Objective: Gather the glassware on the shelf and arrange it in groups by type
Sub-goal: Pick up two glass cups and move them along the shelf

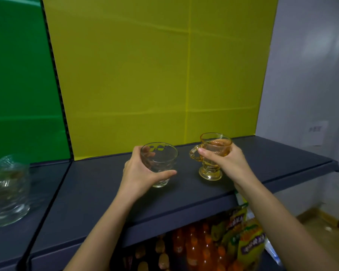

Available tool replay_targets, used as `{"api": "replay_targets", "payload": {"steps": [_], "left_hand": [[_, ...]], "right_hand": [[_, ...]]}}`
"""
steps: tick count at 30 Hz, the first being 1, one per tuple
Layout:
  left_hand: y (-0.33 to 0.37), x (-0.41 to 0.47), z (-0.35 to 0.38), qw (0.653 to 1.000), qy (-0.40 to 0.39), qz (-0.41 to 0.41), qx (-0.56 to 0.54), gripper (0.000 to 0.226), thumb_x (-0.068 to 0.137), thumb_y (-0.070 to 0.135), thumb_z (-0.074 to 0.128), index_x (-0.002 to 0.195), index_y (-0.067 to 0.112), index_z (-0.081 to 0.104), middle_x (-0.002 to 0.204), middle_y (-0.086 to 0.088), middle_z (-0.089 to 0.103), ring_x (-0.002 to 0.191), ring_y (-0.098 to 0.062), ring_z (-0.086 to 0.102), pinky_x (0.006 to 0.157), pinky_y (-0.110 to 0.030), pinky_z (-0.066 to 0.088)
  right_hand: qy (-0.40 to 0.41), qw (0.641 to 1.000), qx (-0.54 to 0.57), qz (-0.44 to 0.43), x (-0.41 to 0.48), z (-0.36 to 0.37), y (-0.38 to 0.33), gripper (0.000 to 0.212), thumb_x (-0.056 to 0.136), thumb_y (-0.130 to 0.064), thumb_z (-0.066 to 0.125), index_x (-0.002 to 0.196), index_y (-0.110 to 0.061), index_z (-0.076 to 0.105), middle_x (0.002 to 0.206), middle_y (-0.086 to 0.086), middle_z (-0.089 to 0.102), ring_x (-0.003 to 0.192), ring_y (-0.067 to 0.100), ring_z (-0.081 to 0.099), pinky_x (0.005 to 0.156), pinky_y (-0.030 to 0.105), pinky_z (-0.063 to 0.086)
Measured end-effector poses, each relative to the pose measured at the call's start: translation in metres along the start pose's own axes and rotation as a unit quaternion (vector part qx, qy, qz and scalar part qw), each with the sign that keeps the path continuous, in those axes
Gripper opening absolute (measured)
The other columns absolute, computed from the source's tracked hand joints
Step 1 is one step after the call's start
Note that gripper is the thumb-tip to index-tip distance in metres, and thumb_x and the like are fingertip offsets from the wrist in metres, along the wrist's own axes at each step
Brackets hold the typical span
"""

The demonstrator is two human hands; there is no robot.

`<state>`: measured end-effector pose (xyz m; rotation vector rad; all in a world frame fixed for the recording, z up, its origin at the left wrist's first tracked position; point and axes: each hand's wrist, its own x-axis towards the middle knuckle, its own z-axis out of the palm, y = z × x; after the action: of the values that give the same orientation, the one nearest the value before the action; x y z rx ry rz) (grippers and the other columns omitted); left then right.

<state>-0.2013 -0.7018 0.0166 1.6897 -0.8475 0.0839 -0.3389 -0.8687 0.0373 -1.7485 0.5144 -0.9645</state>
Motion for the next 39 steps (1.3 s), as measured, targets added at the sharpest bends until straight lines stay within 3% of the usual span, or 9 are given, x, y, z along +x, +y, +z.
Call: {"api": "replay_targets", "payload": {"steps": [7, 14, 18, 23, 26, 30, 32, 35, 39], "left_hand": [[-0.009, 0.022, 0.026, 0.996, 0.015, -0.066, 0.049, 0.071, 0.046, 0.025, 0.090, 0.102, 0.014, 0.048, 0.104, 0.000, 0.056, 0.096, -0.015, 0.053, 0.080, -0.023, 0.037], [-0.016, 0.031, 0.041, 0.992, 0.062, -0.100, 0.050, 0.070, 0.045, 0.022, 0.091, 0.101, 0.014, 0.049, 0.091, 0.011, 0.053, 0.090, -0.012, 0.053, 0.074, -0.022, 0.041], [-0.017, 0.033, 0.045, 0.990, 0.081, -0.113, 0.034, 0.069, 0.045, 0.019, 0.091, 0.100, 0.017, 0.049, 0.095, 0.006, 0.056, 0.087, -0.008, 0.054, 0.072, -0.015, 0.043], [-0.020, 0.034, 0.048, 0.987, 0.091, -0.128, 0.018, 0.084, 0.038, 0.028, 0.090, 0.109, 0.018, 0.046, 0.109, -0.002, 0.058, 0.100, -0.015, 0.058, 0.089, -0.027, 0.045], [-0.020, 0.033, 0.050, 0.987, 0.094, -0.133, 0.014, 0.076, 0.052, 0.016, 0.088, 0.114, 0.017, 0.044, 0.115, -0.003, 0.056, 0.106, -0.016, 0.056, 0.094, -0.030, 0.043], [-0.018, 0.029, 0.048, 0.988, 0.076, -0.133, 0.033, 0.077, 0.058, 0.008, 0.084, 0.120, 0.017, 0.040, 0.115, -0.001, 0.054, 0.102, -0.013, 0.056, 0.094, -0.028, 0.042], [-0.015, 0.024, 0.045, 0.987, 0.066, -0.138, 0.053, 0.077, 0.060, 0.008, 0.082, 0.122, 0.018, 0.038, 0.115, 0.000, 0.053, 0.104, -0.013, 0.055, 0.095, -0.027, 0.041], [-0.009, 0.008, 0.036, 0.980, 0.066, -0.132, 0.134, 0.074, 0.070, 0.013, 0.076, 0.132, 0.010, 0.035, 0.126, -0.005, 0.050, 0.118, -0.019, 0.048, 0.102, -0.032, 0.038], [0.005, -0.024, 0.021, 0.941, 0.102, -0.052, 0.320, 0.052, 0.085, 0.017, 0.060, 0.131, 0.010, 0.038, 0.134, -0.005, 0.048, 0.118, -0.020, 0.049, 0.097, -0.038, 0.043]], "right_hand": [[-0.070, 0.997, -0.005, 0.015, 0.063, -0.001, 0.035, 0.090, 0.028, -0.064, 0.081, 0.104, -0.019, 0.065, 0.104, -0.002, 0.071, 0.098, 0.014, 0.066, 0.093, 0.039, 0.052], [-0.125, 0.992, 0.019, 0.030, 0.098, -0.001, 0.063, 0.086, 0.031, -0.056, 0.083, 0.104, -0.016, 0.065, 0.101, 0.001, 0.072, 0.096, 0.016, 0.067, 0.090, 0.035, 0.052], [-0.149, 0.988, 0.035, 0.033, 0.109, 0.000, 0.072, 0.080, 0.036, -0.051, 0.083, 0.105, -0.015, 0.065, 0.101, 0.001, 0.072, 0.096, 0.015, 0.067, 0.087, 0.032, 0.052], [-0.172, 0.984, 0.045, 0.033, 0.118, 0.002, 0.079, 0.072, 0.042, -0.048, 0.085, 0.104, -0.016, 0.066, 0.101, 0.000, 0.072, 0.094, 0.014, 0.067, 0.086, 0.032, 0.052], [-0.183, 0.981, 0.054, 0.043, 0.122, 0.003, 0.083, 0.064, 0.050, -0.040, 0.086, 0.105, -0.017, 0.065, 0.102, 0.000, 0.072, 0.095, 0.014, 0.067, 0.087, 0.032, 0.052], [-0.212, 0.976, 0.029, 0.036, 0.121, 0.002, 0.080, 0.092, 0.038, -0.053, 0.087, 0.117, -0.019, 0.055, 0.113, -0.001, 0.068, 0.103, 0.015, 0.064, 0.094, 0.037, 0.051], [-0.220, 0.975, -0.001, 0.029, 0.118, -0.007, 0.075, 0.101, 0.048, -0.039, 0.088, 0.132, -0.017, 0.038, 0.126, -0.001, 0.057, 0.114, 0.016, 0.056, 0.101, 0.039, 0.045], [-0.178, 0.982, -0.063, -0.029, 0.111, -0.029, 0.067, 0.101, 0.061, -0.025, 0.084, 0.142, -0.014, 0.023, 0.141, 0.006, 0.040, 0.128, 0.022, 0.042, 0.108, 0.041, 0.035], [-0.088, 0.968, -0.116, -0.205, 0.091, -0.052, 0.056, 0.065, 0.071, -0.020, 0.076, 0.127, -0.011, 0.044, 0.123, 0.005, 0.049, 0.111, 0.024, 0.049, 0.097, 0.046, 0.043]]}}
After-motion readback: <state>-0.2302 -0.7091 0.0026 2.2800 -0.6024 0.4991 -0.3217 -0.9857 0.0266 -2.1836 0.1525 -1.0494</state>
